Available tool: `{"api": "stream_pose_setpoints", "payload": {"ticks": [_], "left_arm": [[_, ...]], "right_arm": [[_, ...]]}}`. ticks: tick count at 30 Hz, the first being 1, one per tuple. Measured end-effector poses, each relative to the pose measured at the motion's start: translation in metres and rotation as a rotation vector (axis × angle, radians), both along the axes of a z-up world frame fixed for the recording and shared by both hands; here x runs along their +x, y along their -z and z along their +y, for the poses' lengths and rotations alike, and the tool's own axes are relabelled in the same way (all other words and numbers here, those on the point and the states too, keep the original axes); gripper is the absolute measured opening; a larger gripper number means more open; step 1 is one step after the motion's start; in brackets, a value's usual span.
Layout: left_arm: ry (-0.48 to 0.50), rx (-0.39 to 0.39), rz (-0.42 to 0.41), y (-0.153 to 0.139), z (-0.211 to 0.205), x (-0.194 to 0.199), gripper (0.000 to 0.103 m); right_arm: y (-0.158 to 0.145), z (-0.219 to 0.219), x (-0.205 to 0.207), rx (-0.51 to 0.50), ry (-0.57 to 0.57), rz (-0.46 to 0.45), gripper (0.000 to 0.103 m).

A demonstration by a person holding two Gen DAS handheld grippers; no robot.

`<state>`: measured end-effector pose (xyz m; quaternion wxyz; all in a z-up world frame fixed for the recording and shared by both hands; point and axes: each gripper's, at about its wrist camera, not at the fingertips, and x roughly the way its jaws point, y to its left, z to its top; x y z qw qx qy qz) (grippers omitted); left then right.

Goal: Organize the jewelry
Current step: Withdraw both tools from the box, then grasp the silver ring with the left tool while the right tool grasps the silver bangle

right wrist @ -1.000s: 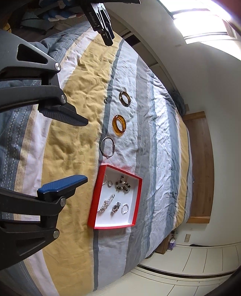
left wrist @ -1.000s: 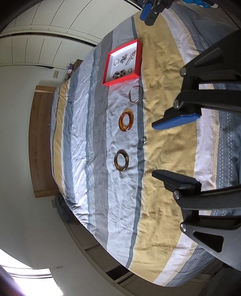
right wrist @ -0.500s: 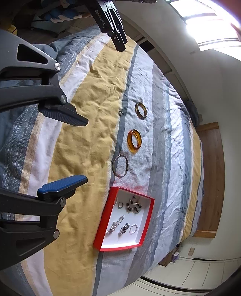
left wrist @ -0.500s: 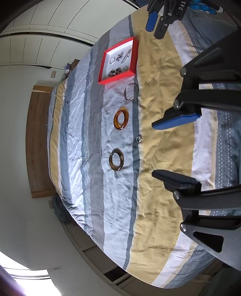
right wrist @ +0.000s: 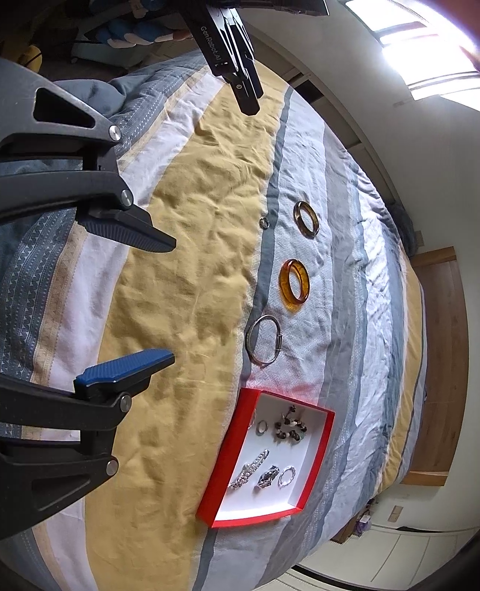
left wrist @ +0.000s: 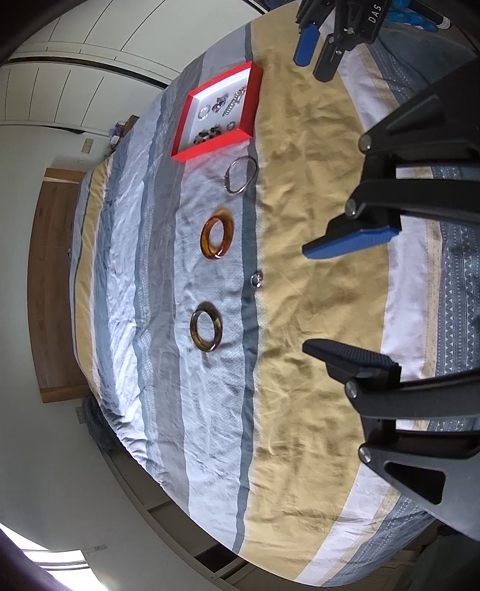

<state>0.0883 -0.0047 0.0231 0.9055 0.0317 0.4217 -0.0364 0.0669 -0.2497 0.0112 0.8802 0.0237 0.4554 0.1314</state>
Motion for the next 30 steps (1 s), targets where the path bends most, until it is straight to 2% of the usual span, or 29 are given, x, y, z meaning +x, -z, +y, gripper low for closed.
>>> {"api": "stream_pose_setpoints", "payload": {"ticks": [11, 15, 20, 24, 30], "left_arm": [[-0.028, -0.027, 0.103, 0.046, 0.006, 0.028, 0.043], [-0.001, -0.042, 0.114, 0.059, 0.002, 0.045, 0.043], [0.038, -0.078, 0.127, 0.074, -0.006, 0.079, 0.043], [0.049, -0.075, 0.123, 0.085, -0.014, 0.107, 0.043], [0.049, -0.077, 0.119, 0.1, -0.019, 0.141, 0.043]], "right_arm": [[0.026, -0.002, 0.018, 0.004, -0.023, 0.047, 0.046], [0.033, 0.0, 0.034, -0.003, -0.056, 0.058, 0.044], [0.035, 0.007, 0.072, -0.01, -0.105, 0.05, 0.042], [0.04, 0.016, 0.111, -0.023, -0.136, 0.04, 0.04], [0.062, 0.025, 0.167, -0.025, -0.143, 0.069, 0.031]]}}
